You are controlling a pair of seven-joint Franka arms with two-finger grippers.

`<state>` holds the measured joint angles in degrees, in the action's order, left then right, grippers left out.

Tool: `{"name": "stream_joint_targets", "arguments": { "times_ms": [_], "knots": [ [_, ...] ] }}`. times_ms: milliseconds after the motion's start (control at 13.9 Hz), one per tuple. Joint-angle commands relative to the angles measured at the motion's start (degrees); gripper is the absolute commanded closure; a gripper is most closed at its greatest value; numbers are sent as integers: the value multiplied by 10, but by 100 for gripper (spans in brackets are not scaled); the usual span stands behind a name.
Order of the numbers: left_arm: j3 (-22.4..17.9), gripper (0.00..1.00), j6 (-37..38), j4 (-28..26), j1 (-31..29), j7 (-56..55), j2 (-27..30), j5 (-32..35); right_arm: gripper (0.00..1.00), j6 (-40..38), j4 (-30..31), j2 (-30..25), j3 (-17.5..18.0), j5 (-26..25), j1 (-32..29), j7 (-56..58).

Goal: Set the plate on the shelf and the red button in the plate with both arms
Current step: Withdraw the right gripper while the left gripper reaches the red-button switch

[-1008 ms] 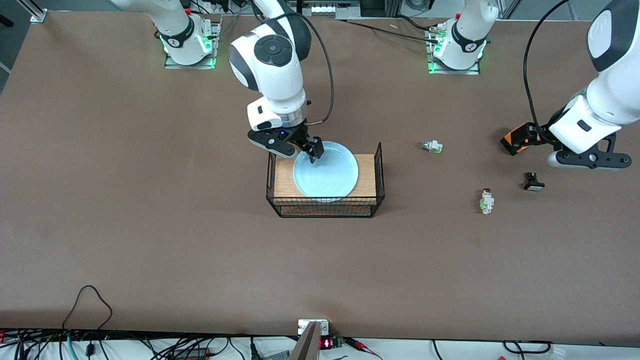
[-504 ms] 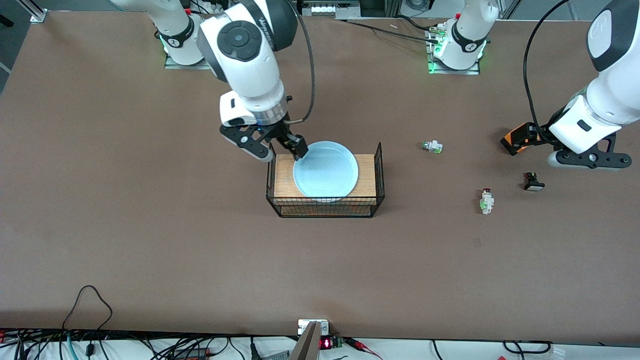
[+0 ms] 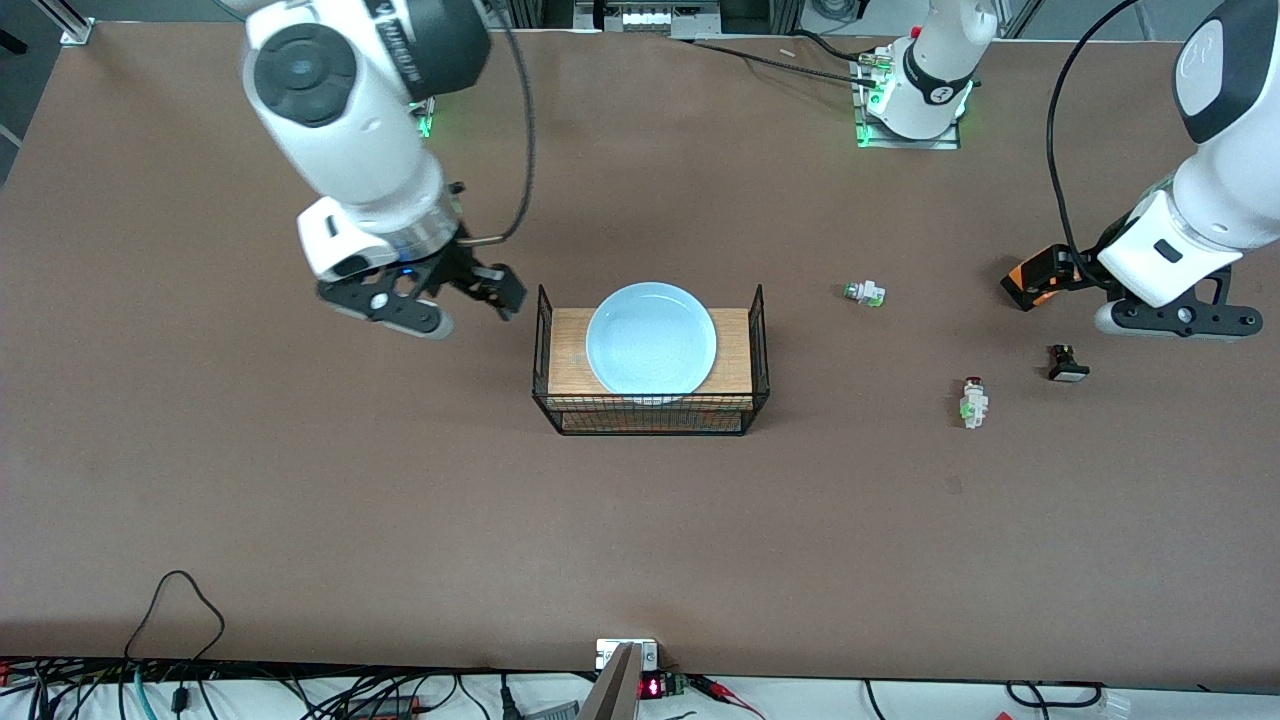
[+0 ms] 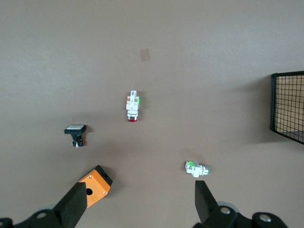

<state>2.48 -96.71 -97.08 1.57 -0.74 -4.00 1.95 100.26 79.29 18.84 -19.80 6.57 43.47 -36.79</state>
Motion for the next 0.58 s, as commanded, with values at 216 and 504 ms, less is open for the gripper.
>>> {"name": "stream_joint_targets", "arguments": {
  "times_ms": [216, 504],
  "knots": [
    [2, 0, 49, 15, -1, 5, -37, 11, 0, -44, -3, -29, 6, -34, -80, 239],
    [-4, 0, 54, 11, -14, 2, -66, 10, 0, -55, -1, -39, -37, -35, -96, 342]
  ]
}}
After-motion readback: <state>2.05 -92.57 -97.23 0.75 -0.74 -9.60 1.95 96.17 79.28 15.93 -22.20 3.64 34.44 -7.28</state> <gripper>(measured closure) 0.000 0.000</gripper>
